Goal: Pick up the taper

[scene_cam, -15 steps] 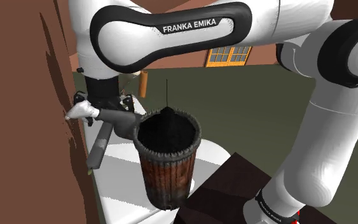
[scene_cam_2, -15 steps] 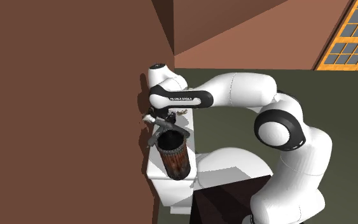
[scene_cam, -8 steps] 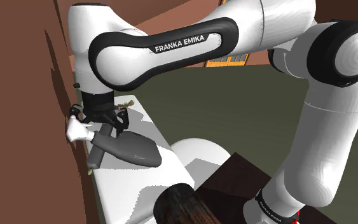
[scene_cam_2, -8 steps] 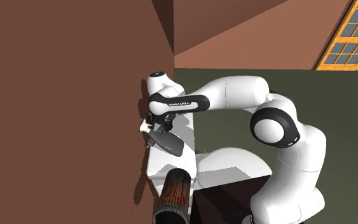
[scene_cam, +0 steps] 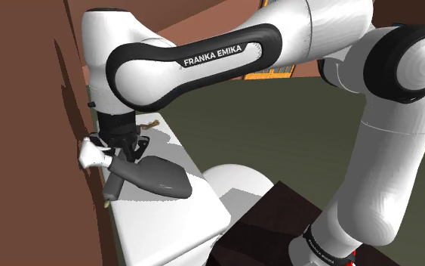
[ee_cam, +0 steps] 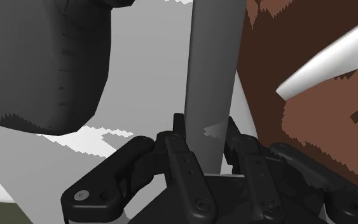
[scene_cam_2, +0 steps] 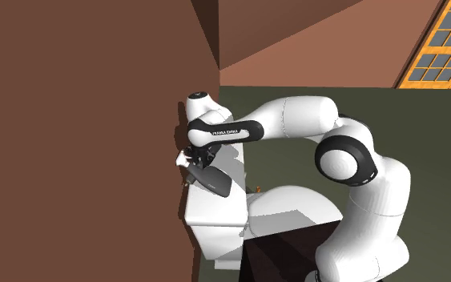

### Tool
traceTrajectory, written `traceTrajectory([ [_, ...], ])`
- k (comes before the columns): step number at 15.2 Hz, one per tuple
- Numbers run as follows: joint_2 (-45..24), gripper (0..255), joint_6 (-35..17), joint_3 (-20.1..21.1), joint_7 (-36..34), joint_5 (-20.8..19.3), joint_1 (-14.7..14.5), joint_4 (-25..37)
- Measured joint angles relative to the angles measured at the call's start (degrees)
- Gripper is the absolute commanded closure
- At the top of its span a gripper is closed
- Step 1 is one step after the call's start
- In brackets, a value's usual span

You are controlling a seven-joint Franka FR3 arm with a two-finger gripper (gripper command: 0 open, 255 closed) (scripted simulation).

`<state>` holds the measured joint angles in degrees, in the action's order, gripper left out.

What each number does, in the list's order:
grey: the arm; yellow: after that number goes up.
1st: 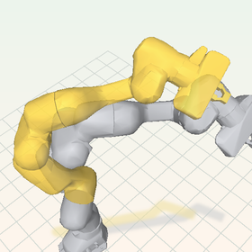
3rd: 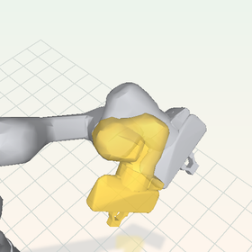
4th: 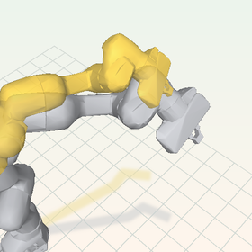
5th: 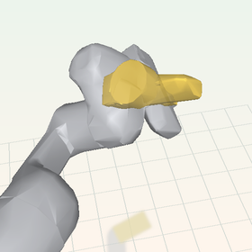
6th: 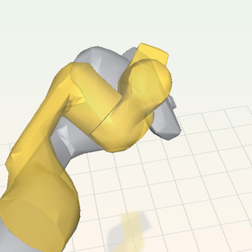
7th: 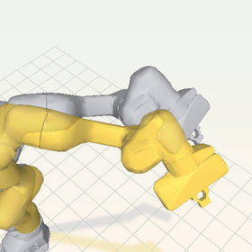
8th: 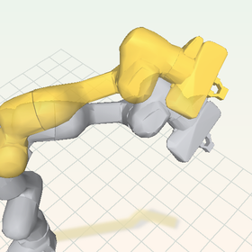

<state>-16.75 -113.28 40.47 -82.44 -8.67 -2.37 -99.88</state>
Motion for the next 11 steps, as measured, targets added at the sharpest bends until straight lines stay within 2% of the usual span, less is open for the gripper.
traceTrajectory([
  [5, 0.1, 255, 0.3, 0.0, 0.1, 0.1, 0.0, 0.3],
  [11, 1.2, 255, 4.3, 0.4, 0.5, 1.0, 0.2, 3.4],
])
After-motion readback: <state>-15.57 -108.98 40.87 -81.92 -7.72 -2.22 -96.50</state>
